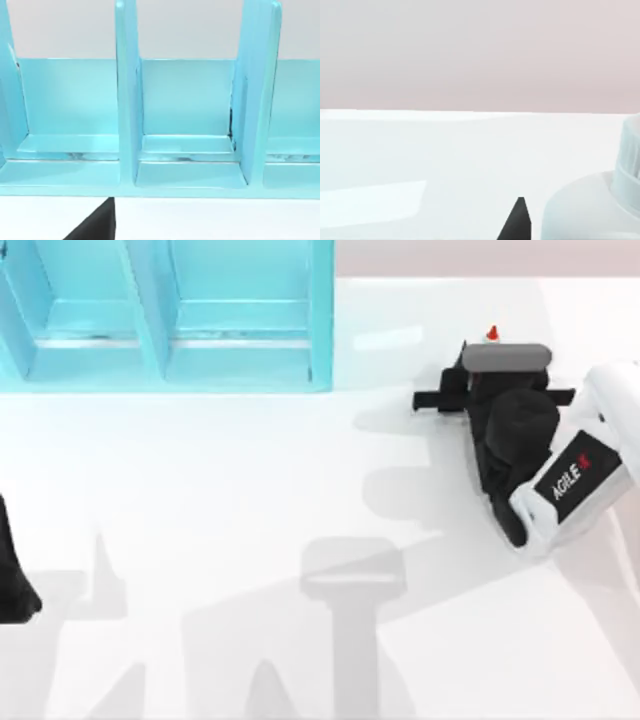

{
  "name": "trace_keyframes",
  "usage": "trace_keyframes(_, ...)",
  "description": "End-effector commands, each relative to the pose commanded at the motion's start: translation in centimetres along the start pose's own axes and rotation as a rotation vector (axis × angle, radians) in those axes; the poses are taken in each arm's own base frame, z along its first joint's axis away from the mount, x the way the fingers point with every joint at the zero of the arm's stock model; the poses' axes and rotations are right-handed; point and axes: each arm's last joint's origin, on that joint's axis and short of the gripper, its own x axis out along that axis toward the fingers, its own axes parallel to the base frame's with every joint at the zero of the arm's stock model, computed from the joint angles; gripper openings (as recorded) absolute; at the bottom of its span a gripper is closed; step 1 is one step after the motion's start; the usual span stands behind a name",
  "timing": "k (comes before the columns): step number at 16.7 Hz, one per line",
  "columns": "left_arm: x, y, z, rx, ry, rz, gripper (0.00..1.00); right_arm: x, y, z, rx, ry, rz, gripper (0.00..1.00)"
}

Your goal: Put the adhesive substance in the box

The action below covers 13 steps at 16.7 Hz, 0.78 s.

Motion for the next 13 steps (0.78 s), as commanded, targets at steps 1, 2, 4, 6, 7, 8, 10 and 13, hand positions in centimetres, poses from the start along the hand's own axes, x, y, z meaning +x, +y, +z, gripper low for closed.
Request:
trace_keyframes(1, 0.0, 0.0, 0.0, 0.0, 0.0, 0.0, 1.0, 0.0, 0.0, 0.0, 0.0, 0.0, 0.0, 0.0)
trace_keyframes(2, 0.0, 0.0, 0.0, 0.0, 0.0, 0.0, 1.0, 0.0, 0.0, 0.0, 0.0, 0.0, 0.0, 0.0)
trace_keyframes(4, 0.0, 0.0, 0.0, 0.0, 0.0, 0.0, 1.0, 0.0, 0.0, 0.0, 0.0, 0.0, 0.0, 0.0)
trace_keyframes(6, 0.0, 0.0, 0.0, 0.0, 0.0, 0.0, 1.0, 0.0, 0.0, 0.0, 0.0, 0.0, 0.0, 0.0)
trace_keyframes(7, 0.0, 0.0, 0.0, 0.0, 0.0, 0.0, 1.0, 0.0, 0.0, 0.0, 0.0, 0.0, 0.0, 0.0)
trace_keyframes(8, 0.0, 0.0, 0.0, 0.0, 0.0, 0.0, 1.0, 0.0, 0.1, 0.1, 0.001, -0.001, 0.002, 0.0)
trace_keyframes(10, 0.0, 0.0, 0.0, 0.0, 0.0, 0.0, 1.0, 0.0, 0.1, 0.5, 0.0, 0.002, 0.003, 0.0)
trace_keyframes(13, 0.0, 0.0, 0.0, 0.0, 0.0, 0.0, 1.0, 0.2, 0.1, 3.0, 0.001, -0.002, 0.003, 0.0)
